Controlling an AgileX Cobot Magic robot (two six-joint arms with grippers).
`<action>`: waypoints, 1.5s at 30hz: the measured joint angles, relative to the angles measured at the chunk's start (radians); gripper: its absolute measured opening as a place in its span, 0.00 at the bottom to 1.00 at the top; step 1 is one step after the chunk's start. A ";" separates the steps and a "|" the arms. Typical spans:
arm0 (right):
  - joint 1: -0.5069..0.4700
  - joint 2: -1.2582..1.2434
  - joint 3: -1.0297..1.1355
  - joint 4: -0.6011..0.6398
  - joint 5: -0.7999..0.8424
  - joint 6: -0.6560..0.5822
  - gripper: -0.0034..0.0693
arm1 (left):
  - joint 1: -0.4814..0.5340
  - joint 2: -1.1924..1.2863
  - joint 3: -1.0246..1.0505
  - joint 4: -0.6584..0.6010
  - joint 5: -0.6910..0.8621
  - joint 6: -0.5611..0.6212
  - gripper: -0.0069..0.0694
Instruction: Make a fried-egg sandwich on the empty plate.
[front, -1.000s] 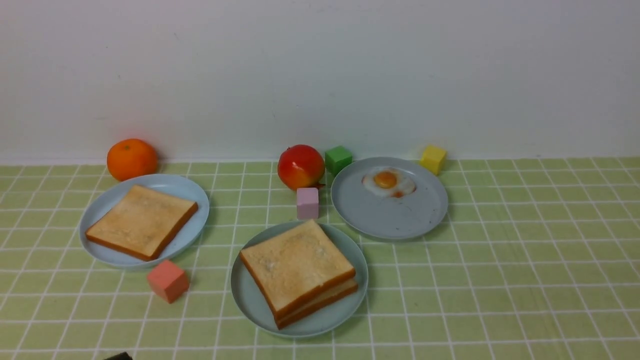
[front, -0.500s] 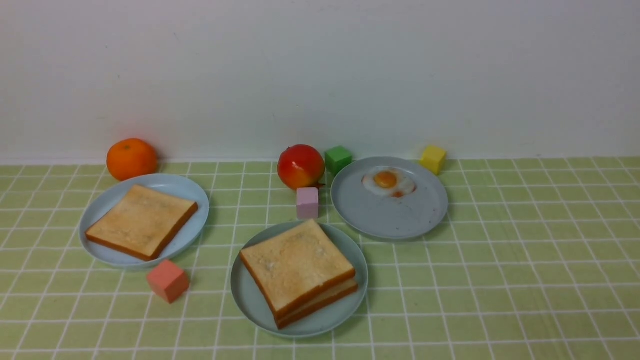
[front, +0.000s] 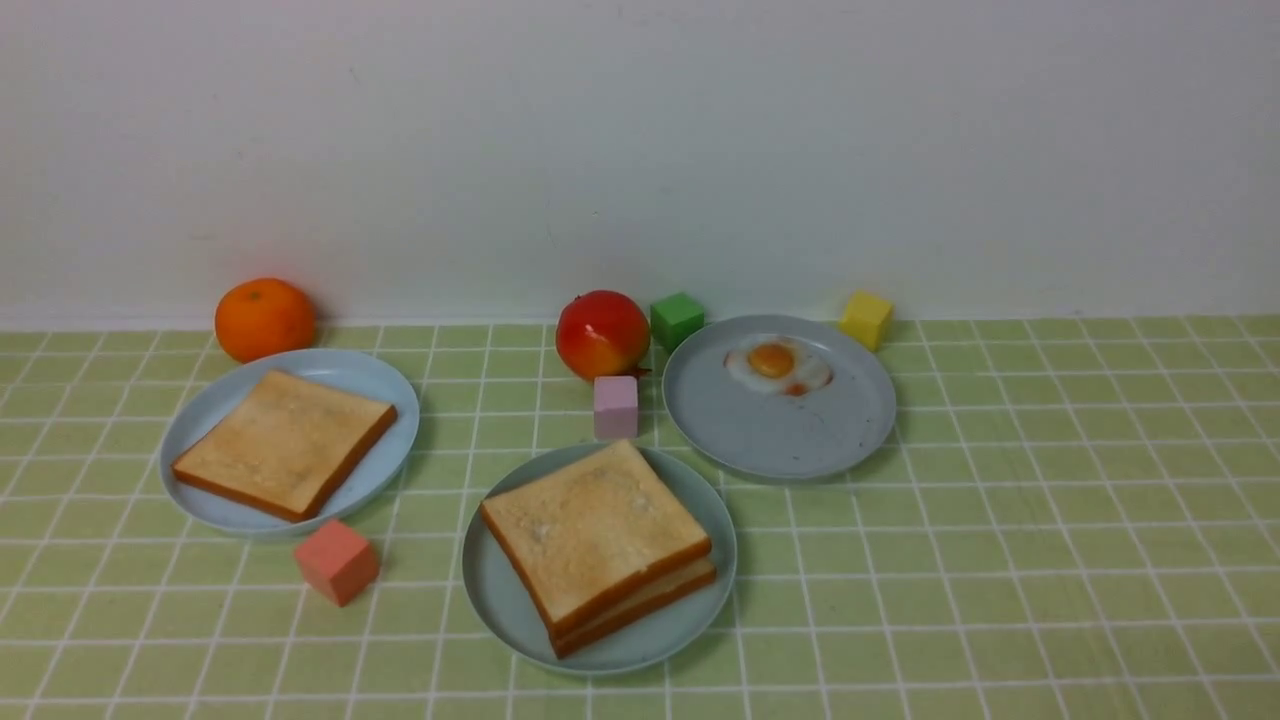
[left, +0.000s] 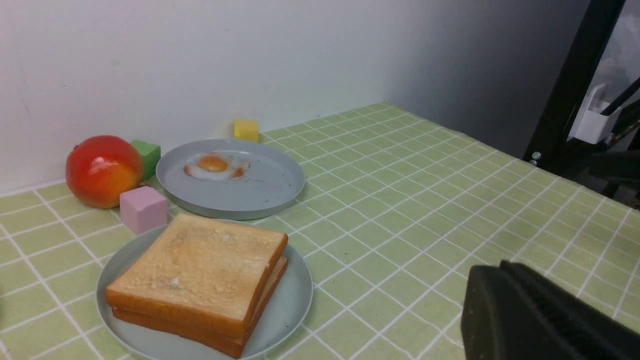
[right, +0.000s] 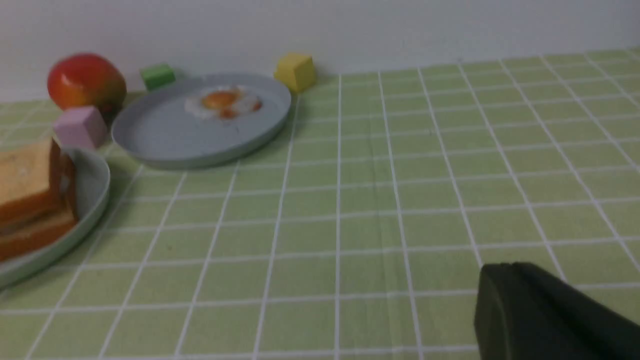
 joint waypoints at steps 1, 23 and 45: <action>0.000 0.000 0.000 0.000 0.011 0.000 0.03 | 0.000 0.000 0.000 0.000 0.000 0.000 0.08; -0.001 -0.001 -0.007 0.001 0.058 -0.019 0.03 | 0.000 0.000 0.000 0.000 0.002 0.000 0.10; -0.001 -0.001 -0.007 0.001 0.059 -0.019 0.05 | 0.253 -0.064 0.003 0.013 -0.026 0.007 0.07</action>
